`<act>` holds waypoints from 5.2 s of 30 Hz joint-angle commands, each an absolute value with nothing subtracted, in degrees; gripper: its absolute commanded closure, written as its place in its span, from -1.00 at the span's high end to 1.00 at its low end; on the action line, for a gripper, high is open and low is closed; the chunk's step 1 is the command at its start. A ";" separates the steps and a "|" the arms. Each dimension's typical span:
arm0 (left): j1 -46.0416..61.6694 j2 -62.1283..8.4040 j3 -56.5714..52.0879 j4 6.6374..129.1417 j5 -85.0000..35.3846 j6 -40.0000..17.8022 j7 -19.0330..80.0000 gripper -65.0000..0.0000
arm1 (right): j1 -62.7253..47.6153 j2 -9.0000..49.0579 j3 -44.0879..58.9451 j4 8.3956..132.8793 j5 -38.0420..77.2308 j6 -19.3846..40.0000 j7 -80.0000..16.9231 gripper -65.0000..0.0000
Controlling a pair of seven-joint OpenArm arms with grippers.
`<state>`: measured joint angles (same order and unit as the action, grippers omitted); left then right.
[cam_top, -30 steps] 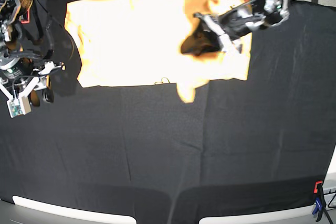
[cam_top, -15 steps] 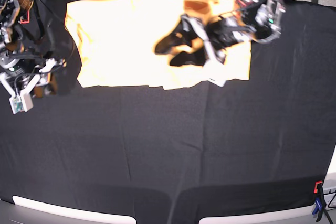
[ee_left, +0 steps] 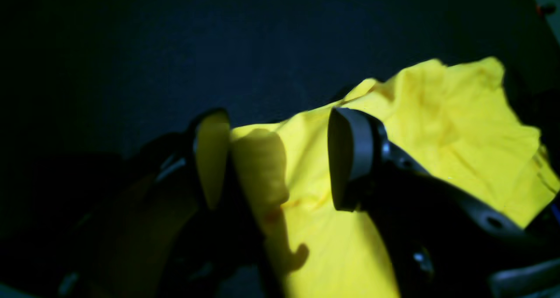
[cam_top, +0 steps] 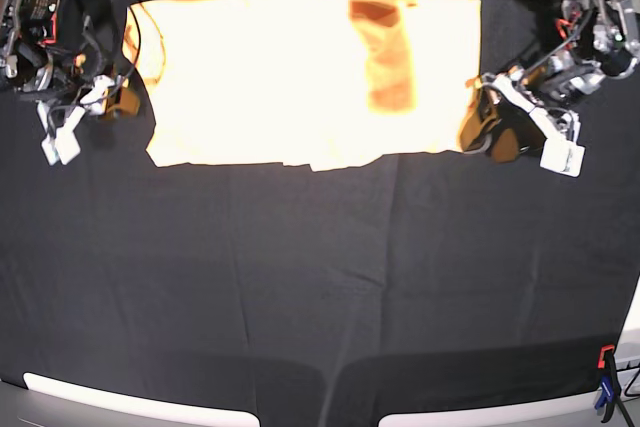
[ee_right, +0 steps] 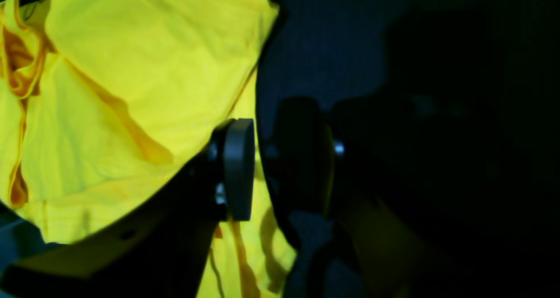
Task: Layout the t-shirt on the table in an organized manner, then fold the t-shirt properly
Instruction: 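Grasp both ends of the shortened shirt bundle with both grippers, then fold the right gripper's end over toward the left gripper, then release the shirt and lift both grippers away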
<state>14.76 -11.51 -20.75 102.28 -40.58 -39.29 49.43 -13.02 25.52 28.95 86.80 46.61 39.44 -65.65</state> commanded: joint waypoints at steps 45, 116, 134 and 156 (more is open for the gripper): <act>16.01 -12.43 -20.97 97.32 -38.33 -40.00 45.30 0.03 | -10.85 27.44 22.65 91.92 54.50 40.00 -65.25 -1.00; 25.39 -11.46 -20.43 120.22 -61.41 -40.00 55.90 0.03 | -2.17 -0.62 9.72 117.62 19.70 27.53 -51.48 -0.24; 23.33 -11.46 -0.67 121.16 -40.53 -40.00 55.92 0.03 | -8.10 6.33 25.15 117.62 26.20 27.42 -52.95 -0.24; 35.27 -11.66 -27.22 119.39 -41.54 -40.00 61.69 -1.00 | -8.10 6.35 25.10 117.62 27.70 27.49 -52.77 -0.24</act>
<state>34.94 -11.40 -27.05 118.67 -41.01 -39.68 61.91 -8.73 5.87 24.93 116.64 26.79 27.35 -54.08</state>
